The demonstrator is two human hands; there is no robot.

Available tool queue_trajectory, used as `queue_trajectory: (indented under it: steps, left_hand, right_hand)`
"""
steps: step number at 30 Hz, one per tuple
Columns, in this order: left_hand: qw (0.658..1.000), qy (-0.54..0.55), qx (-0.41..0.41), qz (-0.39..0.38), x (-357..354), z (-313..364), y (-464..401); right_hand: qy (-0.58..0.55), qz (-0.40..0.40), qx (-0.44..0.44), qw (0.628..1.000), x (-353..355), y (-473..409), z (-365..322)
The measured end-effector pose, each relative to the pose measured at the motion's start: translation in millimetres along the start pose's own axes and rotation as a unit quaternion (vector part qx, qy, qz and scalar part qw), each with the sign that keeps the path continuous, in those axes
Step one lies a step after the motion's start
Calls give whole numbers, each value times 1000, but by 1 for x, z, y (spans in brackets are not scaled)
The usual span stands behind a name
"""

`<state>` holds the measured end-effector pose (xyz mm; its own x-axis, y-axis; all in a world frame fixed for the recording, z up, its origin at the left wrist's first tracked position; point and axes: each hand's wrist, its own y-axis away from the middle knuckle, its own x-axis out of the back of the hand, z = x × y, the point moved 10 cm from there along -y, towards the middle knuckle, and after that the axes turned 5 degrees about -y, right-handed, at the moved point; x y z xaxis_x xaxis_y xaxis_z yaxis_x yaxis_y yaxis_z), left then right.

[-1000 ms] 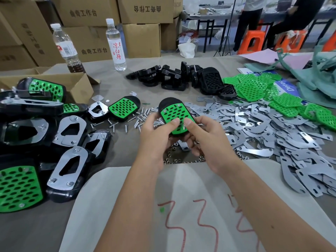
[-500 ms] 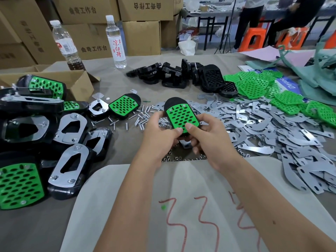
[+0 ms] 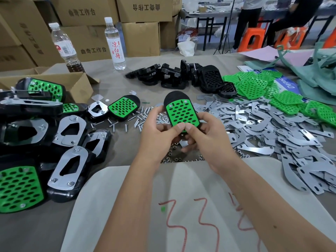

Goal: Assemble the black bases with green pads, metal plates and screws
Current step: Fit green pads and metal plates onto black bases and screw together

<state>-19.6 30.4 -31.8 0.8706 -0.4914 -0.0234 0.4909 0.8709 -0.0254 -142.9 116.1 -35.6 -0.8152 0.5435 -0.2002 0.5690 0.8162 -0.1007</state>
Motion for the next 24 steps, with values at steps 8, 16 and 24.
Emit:
queue_trajectory:
  steps: [8,16,24]
  left_hand:
    - [995,86,56,-7,-6,-16,-5]
    - [997,55,25,45,0,-8,0]
    - [989,-104,-34,99,1,11,5]
  right_hand:
    - [45,26,28,998,-1,0,0]
    - [42,-2,21,999,1,1,1]
    - [229,50,175,956,7,13,-39]
